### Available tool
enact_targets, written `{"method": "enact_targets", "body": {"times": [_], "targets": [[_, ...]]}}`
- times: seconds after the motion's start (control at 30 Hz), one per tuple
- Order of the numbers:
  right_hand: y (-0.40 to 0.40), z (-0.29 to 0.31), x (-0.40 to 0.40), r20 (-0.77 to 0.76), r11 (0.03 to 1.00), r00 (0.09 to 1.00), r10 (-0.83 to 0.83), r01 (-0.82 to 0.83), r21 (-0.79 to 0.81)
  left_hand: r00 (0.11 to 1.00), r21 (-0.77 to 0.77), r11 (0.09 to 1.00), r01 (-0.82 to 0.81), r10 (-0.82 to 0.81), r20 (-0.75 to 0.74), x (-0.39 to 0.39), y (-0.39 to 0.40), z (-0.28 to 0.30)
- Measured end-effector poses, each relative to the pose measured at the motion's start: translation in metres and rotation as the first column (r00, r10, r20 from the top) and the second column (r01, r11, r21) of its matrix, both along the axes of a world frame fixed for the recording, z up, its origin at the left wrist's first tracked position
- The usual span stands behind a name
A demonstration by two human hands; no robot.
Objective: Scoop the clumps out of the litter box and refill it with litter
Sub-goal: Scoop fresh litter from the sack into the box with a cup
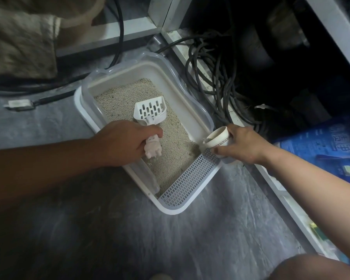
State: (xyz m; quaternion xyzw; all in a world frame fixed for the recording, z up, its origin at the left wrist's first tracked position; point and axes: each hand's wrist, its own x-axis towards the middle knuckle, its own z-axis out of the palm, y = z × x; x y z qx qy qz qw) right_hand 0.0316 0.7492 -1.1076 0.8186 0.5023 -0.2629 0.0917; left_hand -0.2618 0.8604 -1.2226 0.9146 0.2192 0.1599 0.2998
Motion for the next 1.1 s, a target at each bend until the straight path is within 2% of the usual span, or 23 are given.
{"method": "enact_targets", "body": {"times": [0.17,0.33,0.47,0.63,0.83,1.1], "targets": [[-0.004,0.001,-0.010,-0.182,0.991,0.982,0.053,-0.074,-0.113,0.999,-0.004,1.000,0.020,-0.020,-0.048,-0.002,0.003,0.003],[-0.001,-0.003,-0.042,-0.274,0.975,0.946,0.175,-0.205,-0.082,0.979,-0.028,0.995,0.094,-0.097,-0.178,-0.007,0.017,0.011],[0.009,0.000,-0.060,-0.255,0.965,0.933,0.253,-0.263,-0.006,0.969,0.062,0.994,0.095,-0.078,-0.233,-0.016,0.035,0.014],[0.015,-0.002,-0.061,-0.153,0.964,0.953,0.263,-0.266,-0.002,0.975,0.068,0.993,0.101,-0.085,-0.203,-0.019,0.033,0.013],[0.010,-0.007,-0.060,-0.190,0.952,0.944,0.268,-0.290,-0.097,0.970,0.078,0.993,0.091,-0.070,-0.235,-0.016,0.035,0.012],[0.006,-0.009,-0.063,-0.213,0.960,0.947,0.240,-0.264,-0.094,0.973,0.073,0.994,0.081,-0.063,-0.222,-0.017,0.033,0.013]]}}
